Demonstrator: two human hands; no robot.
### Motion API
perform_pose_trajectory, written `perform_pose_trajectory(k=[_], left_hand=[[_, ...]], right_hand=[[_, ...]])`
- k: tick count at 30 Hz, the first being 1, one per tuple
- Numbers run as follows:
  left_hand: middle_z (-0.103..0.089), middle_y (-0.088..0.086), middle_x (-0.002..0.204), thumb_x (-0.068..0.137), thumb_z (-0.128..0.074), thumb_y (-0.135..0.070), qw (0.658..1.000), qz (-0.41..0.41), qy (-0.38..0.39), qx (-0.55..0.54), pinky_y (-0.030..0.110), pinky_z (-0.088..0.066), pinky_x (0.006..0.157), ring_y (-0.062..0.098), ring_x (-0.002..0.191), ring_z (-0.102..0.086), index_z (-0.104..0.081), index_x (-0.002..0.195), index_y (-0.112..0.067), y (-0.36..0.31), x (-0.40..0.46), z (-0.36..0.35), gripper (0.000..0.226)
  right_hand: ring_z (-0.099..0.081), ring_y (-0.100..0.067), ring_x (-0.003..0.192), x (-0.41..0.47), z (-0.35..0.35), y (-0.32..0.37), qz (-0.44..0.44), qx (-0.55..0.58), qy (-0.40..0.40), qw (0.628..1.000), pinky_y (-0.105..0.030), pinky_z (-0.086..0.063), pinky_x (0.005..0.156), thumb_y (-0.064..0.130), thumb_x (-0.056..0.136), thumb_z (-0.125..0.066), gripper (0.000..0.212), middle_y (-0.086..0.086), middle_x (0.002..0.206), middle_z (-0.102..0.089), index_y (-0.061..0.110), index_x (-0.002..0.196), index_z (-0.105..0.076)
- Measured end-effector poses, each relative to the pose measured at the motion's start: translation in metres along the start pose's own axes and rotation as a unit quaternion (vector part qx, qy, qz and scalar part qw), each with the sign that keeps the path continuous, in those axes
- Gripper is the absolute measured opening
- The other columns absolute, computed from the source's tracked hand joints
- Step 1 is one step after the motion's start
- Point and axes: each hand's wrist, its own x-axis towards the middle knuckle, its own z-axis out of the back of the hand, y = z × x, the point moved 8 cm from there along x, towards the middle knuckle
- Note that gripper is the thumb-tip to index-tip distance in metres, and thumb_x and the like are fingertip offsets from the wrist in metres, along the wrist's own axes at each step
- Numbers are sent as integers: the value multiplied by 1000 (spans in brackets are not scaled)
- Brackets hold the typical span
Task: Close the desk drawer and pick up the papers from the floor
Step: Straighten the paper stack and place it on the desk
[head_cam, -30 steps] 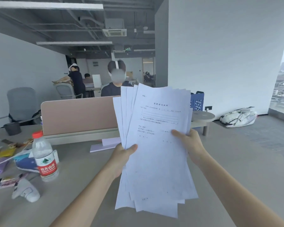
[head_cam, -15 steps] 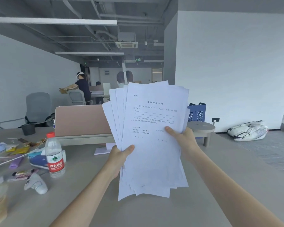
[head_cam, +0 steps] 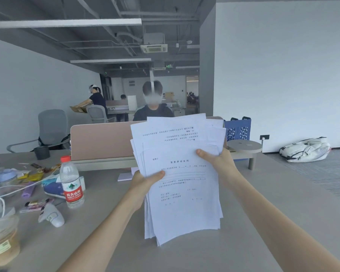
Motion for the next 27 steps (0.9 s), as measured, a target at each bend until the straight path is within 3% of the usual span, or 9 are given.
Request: perform_pose_trajectory(k=[7, 12, 15, 17, 18, 20, 23, 25, 27], left_hand=[[-79, 2, 105, 78, -81, -18, 1000, 2, -3, -6, 40, -56, 95, 17, 97, -76, -75, 103, -16, -4, 4, -9, 26], [-79, 5, 104, 79, -79, -18, 999, 7, -4, -38, 45, -55, 95, 23, 98, -75, -74, 108, -12, -4, 7, -14, 30], [-79, 5, 107, 80, -78, -19, 999, 8, 4, -54, 46, -55, 96, 23, 100, -75, -73, 111, -13, 0, 7, -17, 31], [-79, 3, 107, 81, -78, -20, 998, 12, 11, -56, 45, -54, 96, 23, 101, -75, -73, 109, -16, 5, 7, -18, 29], [-79, 2, 108, 81, -78, -21, 998, 15, 14, -54, 45, -54, 96, 22, 101, -75, -74, 109, -17, 8, 7, -19, 28], [-78, 1, 109, 78, -80, -25, 998, 22, 21, -48, 46, -53, 97, 22, 102, -74, -73, 110, -19, 12, 7, -21, 33], [-77, 3, 113, 72, -81, -31, 998, 31, 38, -42, 47, -53, 99, 23, 105, -73, -72, 114, -17, 17, 7, -22, 46], [-76, 5, 115, 74, -79, -28, 997, 31, 51, -40, 46, -53, 98, 24, 107, -72, -72, 115, -16, 21, 5, -23, 43], [-76, 6, 115, 76, -79, -23, 997, 36, 50, -41, 45, -53, 97, 24, 106, -73, -73, 114, -16, 27, 3, -22, 39]], right_hand=[[-73, -22, 107, 14, -5, 12, -1, -33, 53, 998, -41, -57, 92, 16, 81, -81, 40, -1, 116, -77, 16, 120, -70], [-73, -20, 107, 18, -7, 23, 12, -34, 72, 997, -39, -56, 91, 18, 84, -77, 39, -2, 115, -77, 14, 122, -69], [-73, -21, 106, 20, 0, 25, 29, -36, 28, 999, -42, -58, 90, 20, 80, -82, 49, -3, 117, -75, 19, 124, -61], [-65, -10, 116, 19, 7, 31, 71, -89, -18, 993, -38, -54, 97, 26, 76, -86, 60, 8, 130, -65, 33, 126, -54], [-55, 4, 122, 17, 8, 36, 103, -128, -26, 986, -31, -48, 103, 29, 76, -85, 67, 22, 137, -54, 40, 131, -48], [-36, 33, 113, 12, 5, 44, 162, -183, -21, 970, -14, -33, 103, 26, 80, -82, 80, 50, 136, -32, 45, 142, -35], [-32, 37, 111, 11, 3, 50, 210, -255, -22, 944, -11, -29, 103, 21, 85, -78, 83, 65, 125, -25, 50, 143, -27], [-32, 31, 121, 12, 3, 50, 237, -297, -32, 924, -10, -29, 107, 21, 86, -76, 73, 57, 130, -34, 50, 139, -34], [-41, 25, 116, 12, 3, 48, 257, -338, -41, 904, -1, -28, 100, 24, 88, -73, 55, 30, 132, -54, 44, 133, -49]])
